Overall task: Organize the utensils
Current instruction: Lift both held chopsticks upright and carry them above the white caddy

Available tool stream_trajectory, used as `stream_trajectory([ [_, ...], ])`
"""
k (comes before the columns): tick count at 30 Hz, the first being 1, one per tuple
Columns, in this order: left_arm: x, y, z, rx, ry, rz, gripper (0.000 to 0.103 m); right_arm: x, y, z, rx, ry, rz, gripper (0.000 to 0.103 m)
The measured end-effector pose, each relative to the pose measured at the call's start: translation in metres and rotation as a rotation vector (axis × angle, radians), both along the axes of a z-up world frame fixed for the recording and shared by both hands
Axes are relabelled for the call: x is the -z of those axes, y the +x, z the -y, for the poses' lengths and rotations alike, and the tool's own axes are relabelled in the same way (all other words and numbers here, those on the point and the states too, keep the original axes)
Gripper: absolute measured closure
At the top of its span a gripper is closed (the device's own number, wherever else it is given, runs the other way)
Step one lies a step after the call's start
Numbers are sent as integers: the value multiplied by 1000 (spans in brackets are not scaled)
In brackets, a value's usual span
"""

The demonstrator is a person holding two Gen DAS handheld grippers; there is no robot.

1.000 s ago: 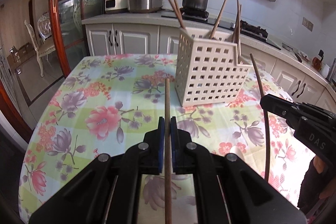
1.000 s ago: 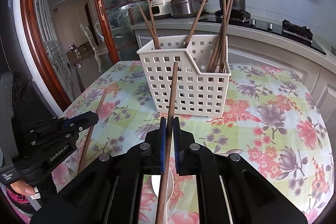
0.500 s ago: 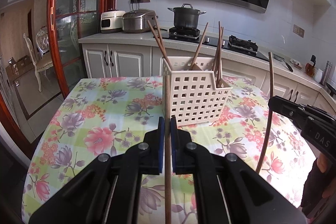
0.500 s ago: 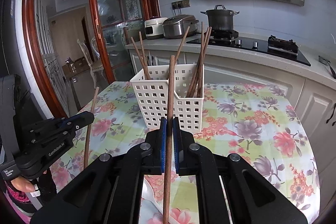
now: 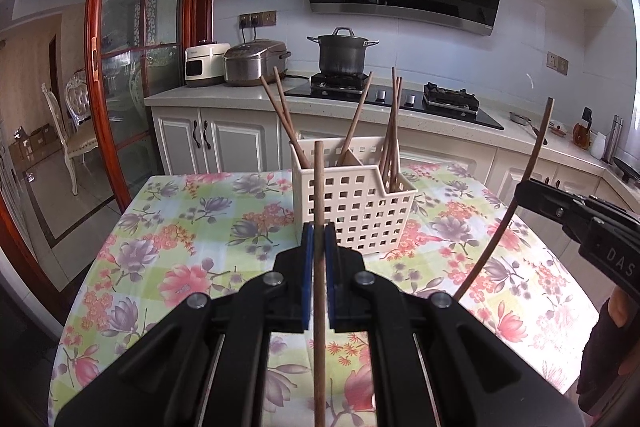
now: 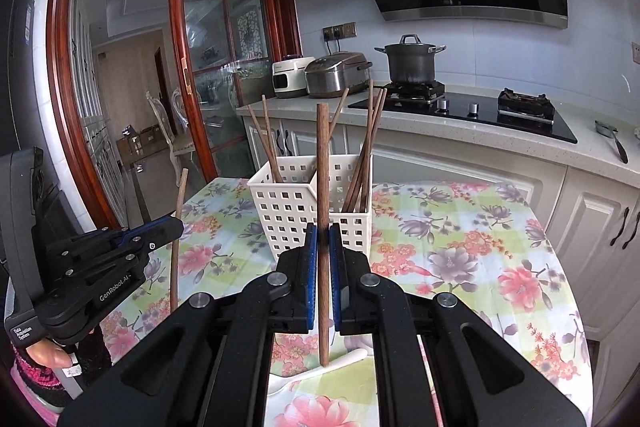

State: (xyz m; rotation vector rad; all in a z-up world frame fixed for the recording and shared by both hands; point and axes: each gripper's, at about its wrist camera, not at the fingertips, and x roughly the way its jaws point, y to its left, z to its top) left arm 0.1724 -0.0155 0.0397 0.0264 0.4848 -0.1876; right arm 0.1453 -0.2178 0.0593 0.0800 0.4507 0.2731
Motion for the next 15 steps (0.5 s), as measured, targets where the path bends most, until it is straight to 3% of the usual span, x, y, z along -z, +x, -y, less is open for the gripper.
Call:
stream_trajectory([
  [15,-24,-9,9,27,7,56,97,-13,-10,2,13,-5,37,96],
])
